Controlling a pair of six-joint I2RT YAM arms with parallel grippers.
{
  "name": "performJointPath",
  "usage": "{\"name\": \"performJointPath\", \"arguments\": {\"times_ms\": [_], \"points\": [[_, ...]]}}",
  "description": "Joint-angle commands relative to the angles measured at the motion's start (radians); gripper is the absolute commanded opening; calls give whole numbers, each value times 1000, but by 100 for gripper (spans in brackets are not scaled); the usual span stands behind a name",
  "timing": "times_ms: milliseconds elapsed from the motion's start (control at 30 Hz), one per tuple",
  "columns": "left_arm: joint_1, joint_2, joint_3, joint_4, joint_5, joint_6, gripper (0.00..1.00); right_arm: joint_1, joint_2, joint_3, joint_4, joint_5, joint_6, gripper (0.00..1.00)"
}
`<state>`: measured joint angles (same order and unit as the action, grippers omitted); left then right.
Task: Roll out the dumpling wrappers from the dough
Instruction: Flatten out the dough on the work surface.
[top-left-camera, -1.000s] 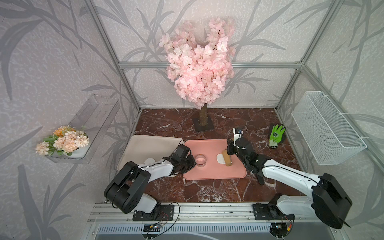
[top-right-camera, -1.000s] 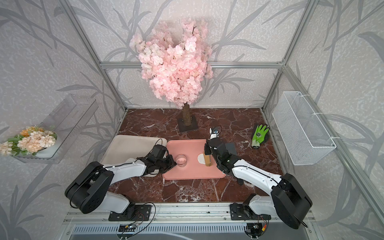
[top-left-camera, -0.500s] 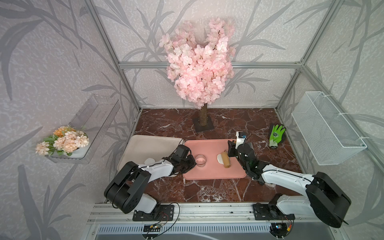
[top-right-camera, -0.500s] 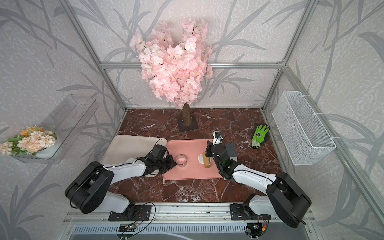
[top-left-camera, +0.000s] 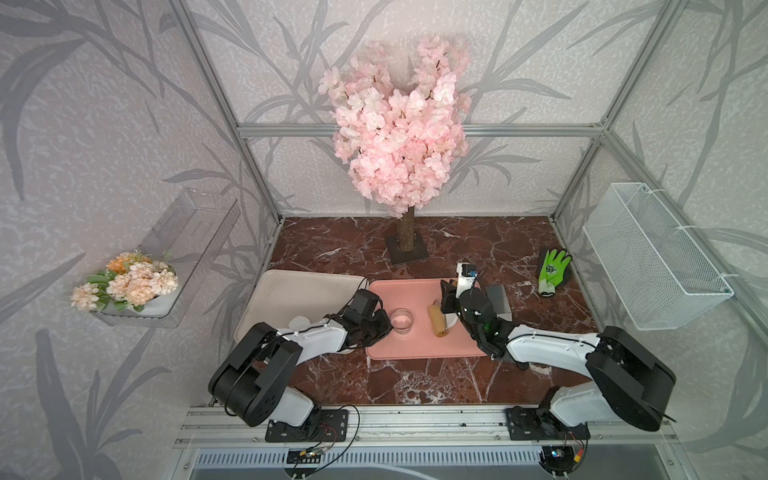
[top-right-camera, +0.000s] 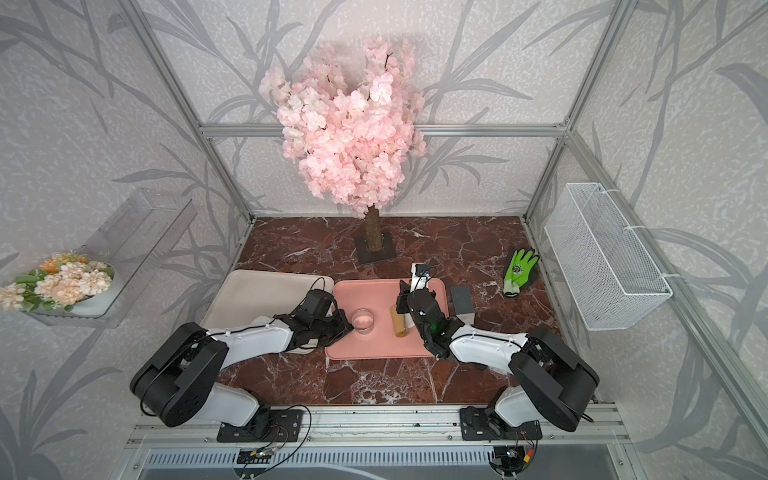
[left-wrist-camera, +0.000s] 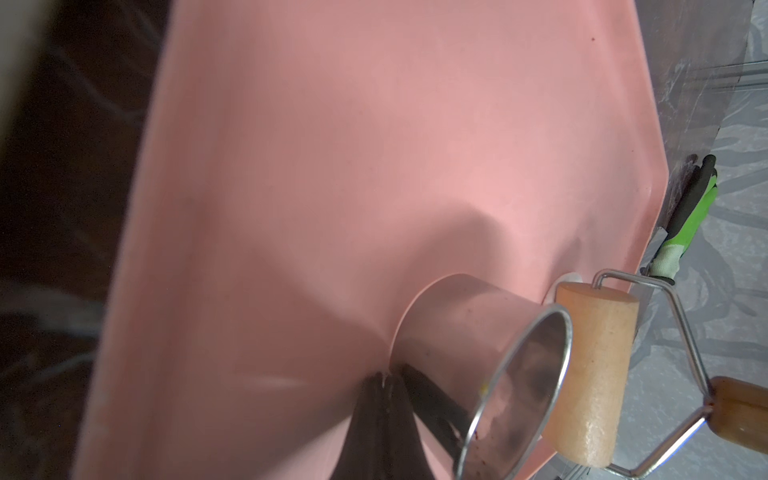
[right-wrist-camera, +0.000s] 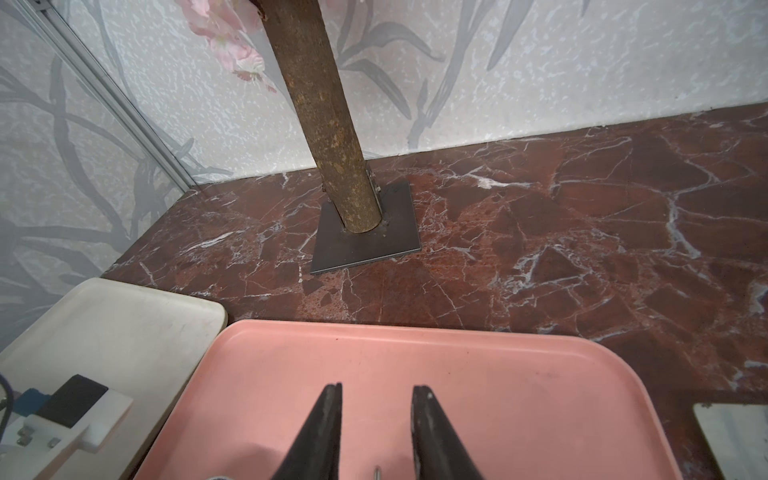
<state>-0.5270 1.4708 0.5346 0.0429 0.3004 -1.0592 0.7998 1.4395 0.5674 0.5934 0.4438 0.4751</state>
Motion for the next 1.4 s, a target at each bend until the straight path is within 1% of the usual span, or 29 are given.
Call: {"name": "performJointPath", "arguments": {"times_ms": [0, 233, 333, 433, 533, 700, 800, 900, 1000, 1067, 1200, 1367], "points": [[4, 41, -54, -176, -48, 8, 0, 13, 36, -42, -205, -24, 3, 0], [5, 51, -50, -170, -47, 9, 0, 13, -106, 66, -274, -143, -72, 0], [4, 49, -50, -172, -49, 8, 0, 13, -168, 104, -285, -156, -101, 0], [5, 48, -50, -172, -48, 7, 0, 12, -220, 111, -279, -117, -129, 0], [4, 48, -49, -172, -48, 8, 0, 0, -231, 91, -267, -58, -159, 0], [4, 48, -45, -174, -50, 9, 0, -20, -187, 0, -194, 57, -182, 0], [4, 45, -42, -179, -50, 10, 0, -27, -148, -61, -174, 105, -164, 0], [4, 36, -42, -185, -55, 10, 0, -27, -147, -113, -185, 120, -130, 0], [4, 36, -43, -186, -54, 10, 0, -27, -181, -152, -207, 134, -109, 0], [4, 42, -41, -186, -53, 11, 0, -27, -202, -157, -230, 144, -113, 0], [5, 48, -38, -183, -50, 10, 0, -28, -222, -163, -280, 212, -116, 0], [4, 52, -35, -182, -51, 11, 0, -32, -229, -173, -295, 217, -107, 0]]}}
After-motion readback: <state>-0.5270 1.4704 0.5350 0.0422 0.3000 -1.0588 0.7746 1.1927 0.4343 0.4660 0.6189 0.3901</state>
